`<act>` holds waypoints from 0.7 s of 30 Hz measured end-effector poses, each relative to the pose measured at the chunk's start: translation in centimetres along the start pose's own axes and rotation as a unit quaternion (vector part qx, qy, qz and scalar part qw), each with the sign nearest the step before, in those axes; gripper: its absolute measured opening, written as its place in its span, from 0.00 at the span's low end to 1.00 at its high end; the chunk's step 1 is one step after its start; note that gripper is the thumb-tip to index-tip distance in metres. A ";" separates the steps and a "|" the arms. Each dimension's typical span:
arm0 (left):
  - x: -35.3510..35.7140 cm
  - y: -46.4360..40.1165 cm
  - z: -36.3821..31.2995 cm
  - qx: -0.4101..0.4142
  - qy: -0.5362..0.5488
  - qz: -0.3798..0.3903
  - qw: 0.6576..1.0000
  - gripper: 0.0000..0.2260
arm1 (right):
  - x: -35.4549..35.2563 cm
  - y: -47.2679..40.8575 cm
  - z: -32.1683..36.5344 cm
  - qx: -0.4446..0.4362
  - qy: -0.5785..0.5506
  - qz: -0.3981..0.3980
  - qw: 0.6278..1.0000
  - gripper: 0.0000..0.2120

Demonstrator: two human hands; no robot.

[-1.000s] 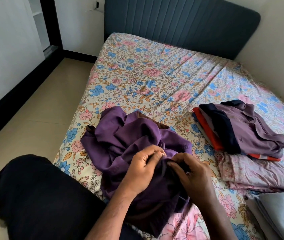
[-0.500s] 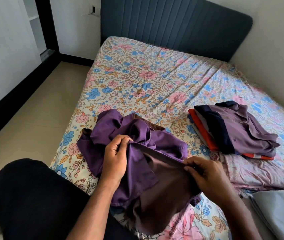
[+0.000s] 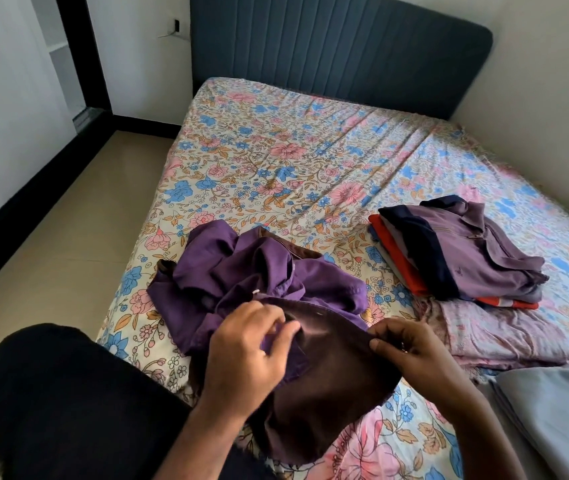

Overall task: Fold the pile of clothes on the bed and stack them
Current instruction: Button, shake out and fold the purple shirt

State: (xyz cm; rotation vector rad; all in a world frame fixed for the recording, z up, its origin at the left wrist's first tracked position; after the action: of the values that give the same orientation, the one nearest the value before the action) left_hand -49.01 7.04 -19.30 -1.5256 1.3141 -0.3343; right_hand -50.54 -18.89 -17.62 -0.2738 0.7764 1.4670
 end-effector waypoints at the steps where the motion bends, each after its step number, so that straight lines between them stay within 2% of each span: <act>1: 0.3 0.4 -0.1 -0.020 -0.017 0.034 0.999 0.09 | -0.1 0.1 0.1 0.001 -0.001 0.011 1.000 0.13; 3: 0.8 1.0 0.8 -0.094 -0.075 0.088 0.989 0.20 | 0.1 0.4 0.4 -0.013 0.033 0.060 0.998 0.13; 4: 1.0 1.3 1.6 -0.119 -0.076 0.108 0.984 0.23 | 0.3 0.6 0.5 -0.028 0.083 0.092 0.992 0.10; 6: 1.4 1.7 2.1 -0.126 0.012 0.152 0.980 0.18 | 1.1 0.9 0.6 -0.057 0.177 0.148 0.971 0.05; 7: 1.8 2.0 1.9 -0.112 0.064 0.195 0.972 0.16 | 1.3 0.8 0.8 -0.061 0.193 0.145 0.968 0.05; 9: 2.9 2.4 0.7 -0.061 0.115 0.312 0.941 0.14 | 1.8 0.1 2.0 -0.064 0.166 0.075 0.981 0.05; 11: 4.0 2.8 -1.1 -0.018 0.157 0.400 0.903 0.14 | 2.6 -1.1 4.0 -0.087 0.097 -0.049 0.990 0.12; 12: 4.5 3.1 -1.7 -0.017 0.198 0.429 0.881 0.13 | 3.3 -2.0 5.0 -0.098 0.058 -0.086 0.990 0.13; 14: 4.6 3.2 -2.4 -0.077 0.308 0.452 0.834 0.13 | 5.4 -4.3 6.6 -0.092 0.031 -0.095 0.991 0.19; 16: 3.7 2.8 -2.0 -0.167 0.388 0.406 0.810 0.11 | 7.9 -6.2 7.8 -0.070 0.082 -0.082 0.991 0.26; 17: 3.0 2.4 -1.3 -0.209 0.404 0.341 0.823 0.08 | 9.1 -6.6 8.3 -0.078 0.099 -0.092 0.988 0.24; 19: 1.1 1.6 1.8 -0.272 0.327 0.148 0.893 0.04 | 11.0 -6.3 9.0 -0.139 0.094 -0.119 0.979 0.17; 20: 0.1 1.6 3.7 -0.302 0.254 0.044 0.918 0.06 | 11.9 -5.4 8.9 -0.170 0.096 -0.118 0.974 0.15; 21: -0.9 1.6 5.4 -0.333 0.184 -0.042 0.924 0.07 | 12.7 -4.3 8.4 -0.191 0.106 -0.102 0.970 0.14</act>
State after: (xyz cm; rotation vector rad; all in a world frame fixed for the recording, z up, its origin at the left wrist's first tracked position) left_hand -46.15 10.86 -22.48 -2.1667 1.7761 -0.2426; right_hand -44.91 -4.37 -20.47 -0.7917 0.6069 1.3976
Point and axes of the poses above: each hand's wrist, its own y-axis away from the middle knuckle, its own x-axis out of the palm, z = x × y, the point moved 3 cm from there along -y, towards the middle knuckle, and after that the axes turned 14 degrees about x, right-handed, at the moved point
